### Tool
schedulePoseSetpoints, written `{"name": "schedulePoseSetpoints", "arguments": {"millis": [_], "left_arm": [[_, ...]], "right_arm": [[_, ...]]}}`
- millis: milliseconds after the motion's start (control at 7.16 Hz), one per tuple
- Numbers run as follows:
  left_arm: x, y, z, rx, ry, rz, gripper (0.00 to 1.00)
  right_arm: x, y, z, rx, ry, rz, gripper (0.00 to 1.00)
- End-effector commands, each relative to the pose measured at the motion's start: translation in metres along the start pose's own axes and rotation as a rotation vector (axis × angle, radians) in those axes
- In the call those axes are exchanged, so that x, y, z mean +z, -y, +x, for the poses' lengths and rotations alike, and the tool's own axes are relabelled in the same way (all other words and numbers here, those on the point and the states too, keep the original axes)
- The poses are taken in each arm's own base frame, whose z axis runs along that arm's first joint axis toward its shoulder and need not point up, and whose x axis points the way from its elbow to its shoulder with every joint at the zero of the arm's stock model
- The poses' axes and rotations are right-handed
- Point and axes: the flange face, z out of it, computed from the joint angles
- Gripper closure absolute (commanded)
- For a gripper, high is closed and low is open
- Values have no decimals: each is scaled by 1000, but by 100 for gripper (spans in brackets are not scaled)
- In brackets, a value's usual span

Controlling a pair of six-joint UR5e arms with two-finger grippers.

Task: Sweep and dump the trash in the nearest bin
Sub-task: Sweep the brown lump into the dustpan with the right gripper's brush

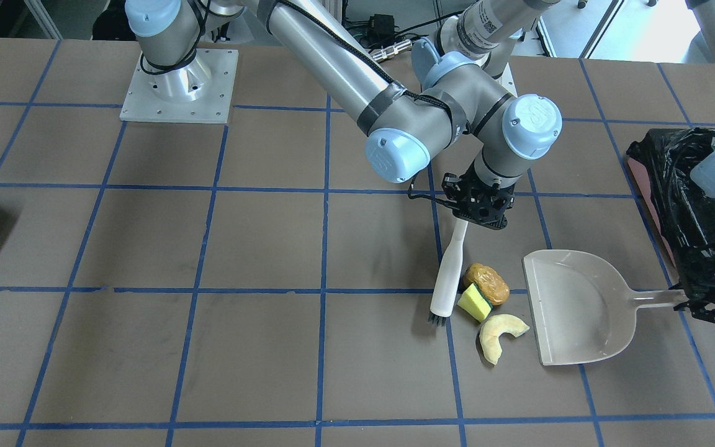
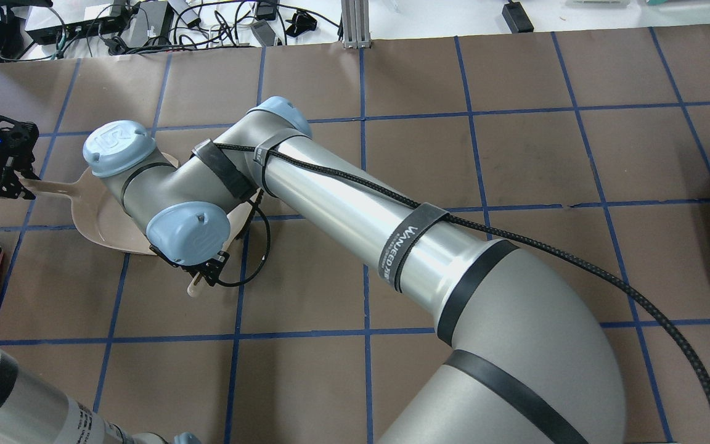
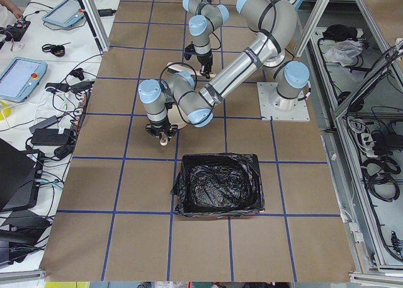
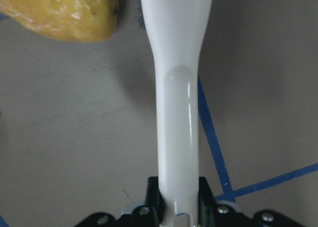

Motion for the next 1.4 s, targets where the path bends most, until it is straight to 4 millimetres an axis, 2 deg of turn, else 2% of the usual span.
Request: {"name": "schedulePoseSetpoints", "arguments": {"millis": [0, 279, 419, 559, 699, 838, 978, 1258], "left_arm": [[1, 1, -1, 0, 0, 2, 100], [1, 6, -4, 11, -4, -7, 100], [1, 7, -4, 11, -5, -6, 100], [1, 7, -4, 11, -5, -6, 100], [1, 7, -4, 11, -5, -6, 100], [1, 7, -4, 11, -5, -6, 100], [1, 7, -4, 11, -5, -6, 100], [1, 7, -4, 11, -5, -6, 100]], "right_arm": [[7, -5, -12, -4, 19, -38, 100], [15, -7, -19, -2, 40, -93, 100], [12, -4, -27, -10, 56, -89, 100], [19, 0, -36, -61, 65, -84, 100], [17, 0, -49, -205, 109, -87, 100], [8, -5, -59, -362, 143, -59, 100], [-4, -8, -63, -485, 176, -26, 100], [-3, -20, -68, -680, 179, 34, 100]]}}
